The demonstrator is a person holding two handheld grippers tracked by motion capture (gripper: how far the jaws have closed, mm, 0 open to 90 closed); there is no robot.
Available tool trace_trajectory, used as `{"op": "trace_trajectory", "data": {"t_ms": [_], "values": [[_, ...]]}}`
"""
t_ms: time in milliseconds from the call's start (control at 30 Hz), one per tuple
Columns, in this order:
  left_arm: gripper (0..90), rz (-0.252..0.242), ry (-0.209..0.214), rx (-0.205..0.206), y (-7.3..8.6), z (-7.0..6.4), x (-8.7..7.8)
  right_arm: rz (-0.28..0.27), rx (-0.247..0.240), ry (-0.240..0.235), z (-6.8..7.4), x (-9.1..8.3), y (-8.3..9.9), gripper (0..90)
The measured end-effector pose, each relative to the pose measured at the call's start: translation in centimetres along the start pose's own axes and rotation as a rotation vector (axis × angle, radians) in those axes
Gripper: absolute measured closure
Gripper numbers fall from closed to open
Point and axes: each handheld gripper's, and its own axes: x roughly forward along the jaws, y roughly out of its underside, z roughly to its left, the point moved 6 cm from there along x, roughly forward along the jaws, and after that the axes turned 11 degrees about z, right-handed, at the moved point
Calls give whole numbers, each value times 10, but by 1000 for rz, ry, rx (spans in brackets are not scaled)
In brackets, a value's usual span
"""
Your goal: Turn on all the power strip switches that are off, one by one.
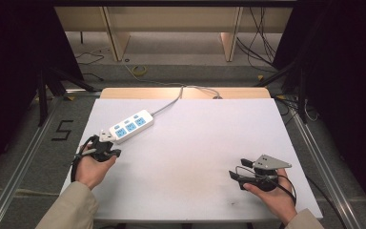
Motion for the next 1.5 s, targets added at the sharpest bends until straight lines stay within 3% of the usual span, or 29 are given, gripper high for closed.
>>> {"op": "trace_trajectory", "data": {"t_ms": [600,1500], "values": [[898,3,-34,1,-22,18,0,2,-1,1,0,0,0,336],[898,27,-56,29,-54,31,15,-1,6,1,-1,0,0,336]]}}
